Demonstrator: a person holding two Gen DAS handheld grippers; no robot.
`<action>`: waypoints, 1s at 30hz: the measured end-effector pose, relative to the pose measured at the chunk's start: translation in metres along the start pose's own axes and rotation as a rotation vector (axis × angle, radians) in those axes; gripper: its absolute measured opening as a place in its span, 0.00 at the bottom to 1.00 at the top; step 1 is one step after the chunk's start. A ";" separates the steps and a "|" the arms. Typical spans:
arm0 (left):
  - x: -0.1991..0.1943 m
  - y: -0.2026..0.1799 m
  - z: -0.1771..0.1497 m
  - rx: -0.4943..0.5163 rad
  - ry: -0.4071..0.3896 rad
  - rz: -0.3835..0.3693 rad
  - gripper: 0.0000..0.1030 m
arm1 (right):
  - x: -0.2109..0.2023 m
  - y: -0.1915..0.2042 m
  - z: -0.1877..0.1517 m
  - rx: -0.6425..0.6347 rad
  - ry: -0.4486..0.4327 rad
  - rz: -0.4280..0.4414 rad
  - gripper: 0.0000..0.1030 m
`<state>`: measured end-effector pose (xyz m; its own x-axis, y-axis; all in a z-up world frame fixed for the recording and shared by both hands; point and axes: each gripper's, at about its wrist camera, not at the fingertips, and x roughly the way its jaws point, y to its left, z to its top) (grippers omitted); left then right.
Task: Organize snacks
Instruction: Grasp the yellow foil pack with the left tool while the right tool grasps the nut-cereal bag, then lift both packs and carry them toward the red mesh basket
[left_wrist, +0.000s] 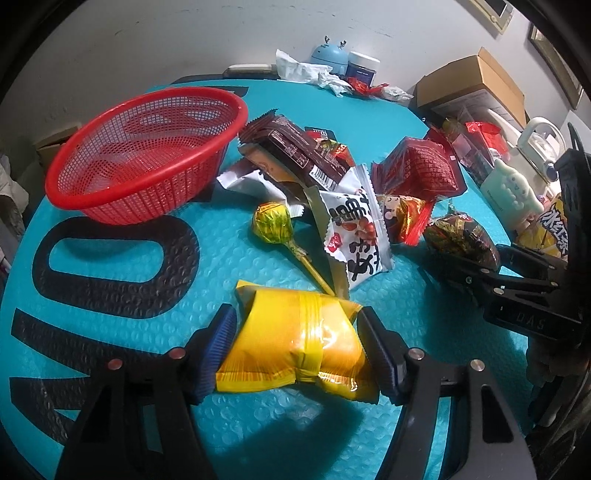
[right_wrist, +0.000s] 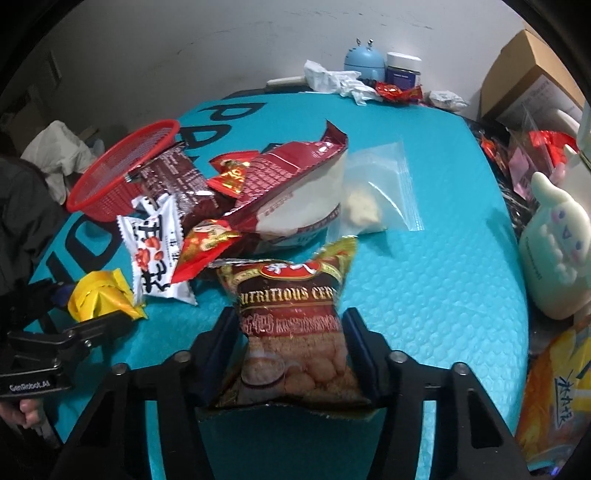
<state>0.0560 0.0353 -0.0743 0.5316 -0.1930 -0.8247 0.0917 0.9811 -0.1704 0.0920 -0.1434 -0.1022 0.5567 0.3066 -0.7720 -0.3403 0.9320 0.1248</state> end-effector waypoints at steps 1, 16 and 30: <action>0.000 0.000 0.000 -0.001 0.001 -0.003 0.65 | -0.001 0.001 -0.001 -0.002 -0.003 -0.003 0.51; -0.019 -0.005 -0.011 0.002 -0.020 -0.029 0.64 | -0.025 -0.002 -0.017 0.066 -0.036 -0.020 0.45; -0.014 -0.011 -0.017 0.055 0.059 0.000 0.62 | -0.039 0.012 -0.031 0.049 -0.032 -0.007 0.45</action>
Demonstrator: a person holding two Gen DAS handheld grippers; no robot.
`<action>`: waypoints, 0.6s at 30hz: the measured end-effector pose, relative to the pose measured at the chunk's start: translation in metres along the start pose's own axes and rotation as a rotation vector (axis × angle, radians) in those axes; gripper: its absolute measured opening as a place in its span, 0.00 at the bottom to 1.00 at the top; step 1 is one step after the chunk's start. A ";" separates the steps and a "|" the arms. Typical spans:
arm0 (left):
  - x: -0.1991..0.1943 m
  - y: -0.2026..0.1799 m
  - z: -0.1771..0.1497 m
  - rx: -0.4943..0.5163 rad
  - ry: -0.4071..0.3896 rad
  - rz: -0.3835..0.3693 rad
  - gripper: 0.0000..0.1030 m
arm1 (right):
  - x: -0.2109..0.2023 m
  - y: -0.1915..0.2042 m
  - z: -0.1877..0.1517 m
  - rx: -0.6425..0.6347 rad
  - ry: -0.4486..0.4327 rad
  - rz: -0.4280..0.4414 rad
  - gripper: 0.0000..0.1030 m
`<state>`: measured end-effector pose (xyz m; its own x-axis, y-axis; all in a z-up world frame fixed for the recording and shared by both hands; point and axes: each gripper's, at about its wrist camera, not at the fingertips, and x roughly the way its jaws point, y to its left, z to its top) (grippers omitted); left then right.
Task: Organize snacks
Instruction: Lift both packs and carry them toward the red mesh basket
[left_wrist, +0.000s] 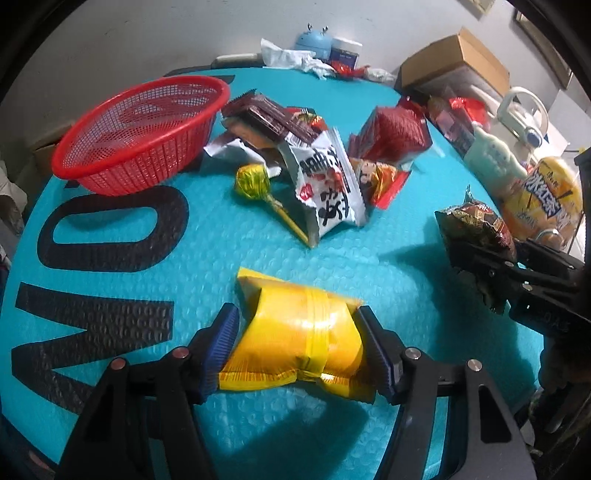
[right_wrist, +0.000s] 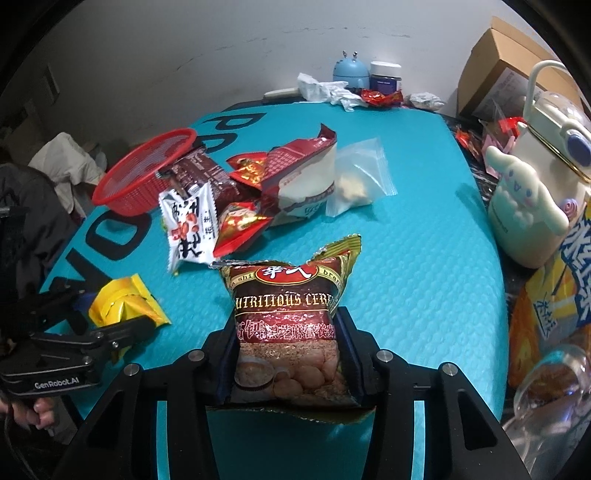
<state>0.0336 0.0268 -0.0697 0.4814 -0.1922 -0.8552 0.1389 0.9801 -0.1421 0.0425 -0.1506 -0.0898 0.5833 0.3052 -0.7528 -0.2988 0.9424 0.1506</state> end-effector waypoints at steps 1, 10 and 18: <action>0.000 -0.002 0.000 0.011 0.007 0.008 0.62 | 0.000 0.001 -0.001 0.001 0.003 0.003 0.45; -0.003 0.006 -0.003 -0.010 -0.009 -0.025 0.61 | 0.000 0.006 -0.003 -0.007 0.010 0.016 0.45; -0.009 0.011 -0.006 -0.041 -0.025 -0.073 0.58 | -0.005 0.013 -0.001 -0.047 0.001 0.009 0.45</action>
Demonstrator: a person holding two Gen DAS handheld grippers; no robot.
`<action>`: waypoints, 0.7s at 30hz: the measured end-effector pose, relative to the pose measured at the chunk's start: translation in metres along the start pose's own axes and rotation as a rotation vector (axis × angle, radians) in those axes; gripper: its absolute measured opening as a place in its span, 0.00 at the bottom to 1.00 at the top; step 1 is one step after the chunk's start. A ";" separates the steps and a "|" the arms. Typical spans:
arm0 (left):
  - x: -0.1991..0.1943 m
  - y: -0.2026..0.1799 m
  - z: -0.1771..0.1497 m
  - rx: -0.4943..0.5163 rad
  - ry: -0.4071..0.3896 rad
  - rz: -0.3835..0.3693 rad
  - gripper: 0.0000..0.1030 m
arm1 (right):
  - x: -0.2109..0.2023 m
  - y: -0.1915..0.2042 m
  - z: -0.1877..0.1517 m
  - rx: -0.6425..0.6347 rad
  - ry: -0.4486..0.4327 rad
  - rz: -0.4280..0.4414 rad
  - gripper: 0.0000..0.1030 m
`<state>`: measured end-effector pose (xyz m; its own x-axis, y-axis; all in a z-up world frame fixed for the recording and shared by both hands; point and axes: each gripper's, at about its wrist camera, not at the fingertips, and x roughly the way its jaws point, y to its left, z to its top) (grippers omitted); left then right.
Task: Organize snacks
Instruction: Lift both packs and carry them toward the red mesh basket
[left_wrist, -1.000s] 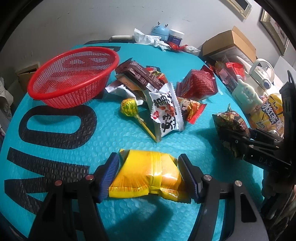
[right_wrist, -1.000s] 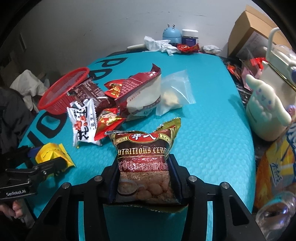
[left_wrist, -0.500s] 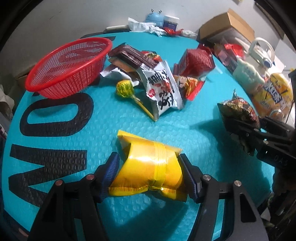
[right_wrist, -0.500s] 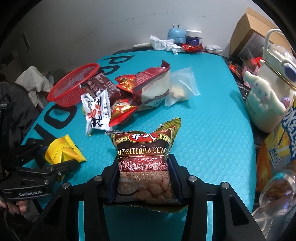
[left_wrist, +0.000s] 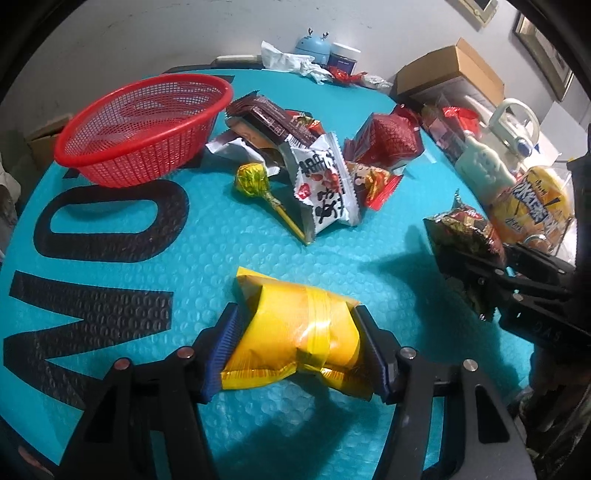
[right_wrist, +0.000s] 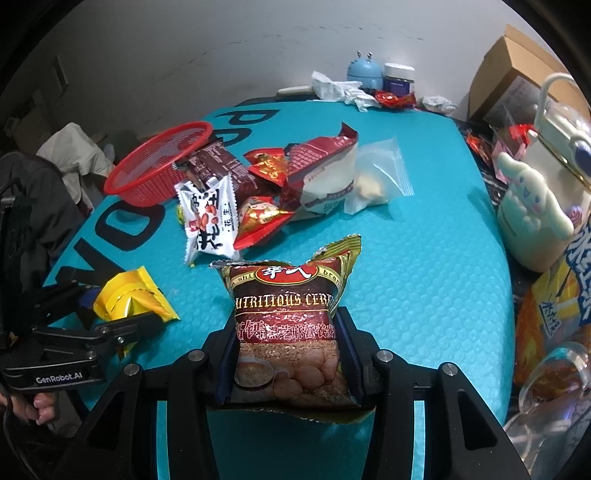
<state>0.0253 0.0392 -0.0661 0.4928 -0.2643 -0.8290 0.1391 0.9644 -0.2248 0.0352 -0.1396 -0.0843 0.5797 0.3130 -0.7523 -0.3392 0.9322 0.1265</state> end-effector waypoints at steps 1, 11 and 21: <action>0.000 0.000 0.001 0.001 -0.003 -0.006 0.58 | -0.001 0.001 0.001 -0.008 -0.001 0.000 0.45; -0.026 0.000 0.014 0.019 -0.090 -0.002 0.58 | -0.014 0.014 0.013 -0.063 -0.011 0.041 0.45; -0.058 0.003 0.037 0.051 -0.203 0.011 0.58 | -0.034 0.038 0.038 -0.142 -0.047 0.084 0.45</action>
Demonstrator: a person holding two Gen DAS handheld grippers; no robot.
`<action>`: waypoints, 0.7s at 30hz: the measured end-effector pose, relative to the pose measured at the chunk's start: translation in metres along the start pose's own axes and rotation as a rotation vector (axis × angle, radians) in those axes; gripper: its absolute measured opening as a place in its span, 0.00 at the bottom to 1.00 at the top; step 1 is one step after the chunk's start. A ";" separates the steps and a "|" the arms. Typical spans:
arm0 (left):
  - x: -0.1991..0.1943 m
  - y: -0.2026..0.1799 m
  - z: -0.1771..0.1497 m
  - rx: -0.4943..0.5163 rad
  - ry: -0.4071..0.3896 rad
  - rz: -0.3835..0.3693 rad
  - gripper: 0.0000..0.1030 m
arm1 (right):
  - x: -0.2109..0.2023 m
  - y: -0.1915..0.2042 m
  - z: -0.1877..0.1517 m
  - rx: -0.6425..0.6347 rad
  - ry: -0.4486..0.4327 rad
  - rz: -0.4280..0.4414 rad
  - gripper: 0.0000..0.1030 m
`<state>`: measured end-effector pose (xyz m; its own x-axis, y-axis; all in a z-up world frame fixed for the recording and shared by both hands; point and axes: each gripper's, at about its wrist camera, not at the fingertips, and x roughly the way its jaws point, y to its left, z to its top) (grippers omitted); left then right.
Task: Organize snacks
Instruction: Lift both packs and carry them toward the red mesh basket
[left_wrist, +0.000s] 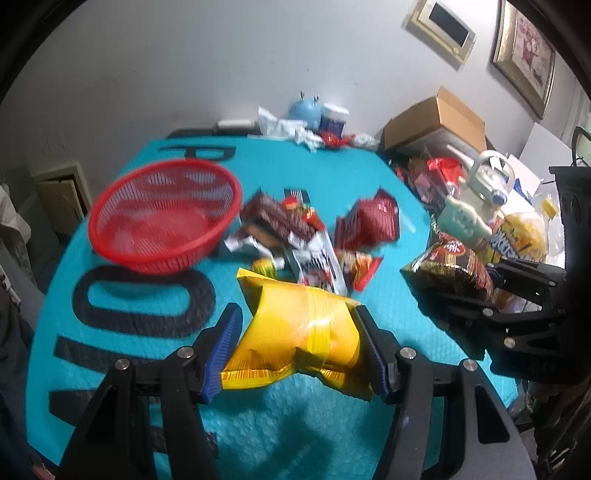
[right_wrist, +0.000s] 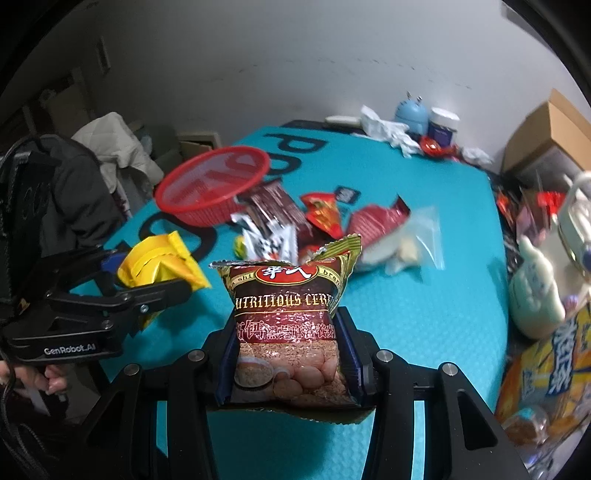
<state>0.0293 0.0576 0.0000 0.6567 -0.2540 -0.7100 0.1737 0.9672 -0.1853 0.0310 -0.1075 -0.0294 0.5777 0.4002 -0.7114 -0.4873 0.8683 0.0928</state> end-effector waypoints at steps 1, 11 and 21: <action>-0.002 0.001 0.003 0.001 -0.011 0.002 0.58 | -0.001 0.002 0.005 -0.007 -0.007 0.006 0.45; -0.022 0.017 0.032 0.028 -0.103 0.046 0.58 | -0.002 0.018 0.042 -0.043 -0.051 0.044 0.45; -0.024 0.044 0.056 0.028 -0.139 0.089 0.58 | 0.014 0.030 0.080 -0.068 -0.090 0.074 0.45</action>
<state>0.0626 0.1060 0.0467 0.7650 -0.1675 -0.6219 0.1299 0.9859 -0.1057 0.0769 -0.0523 0.0195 0.5936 0.4898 -0.6385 -0.5724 0.8147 0.0928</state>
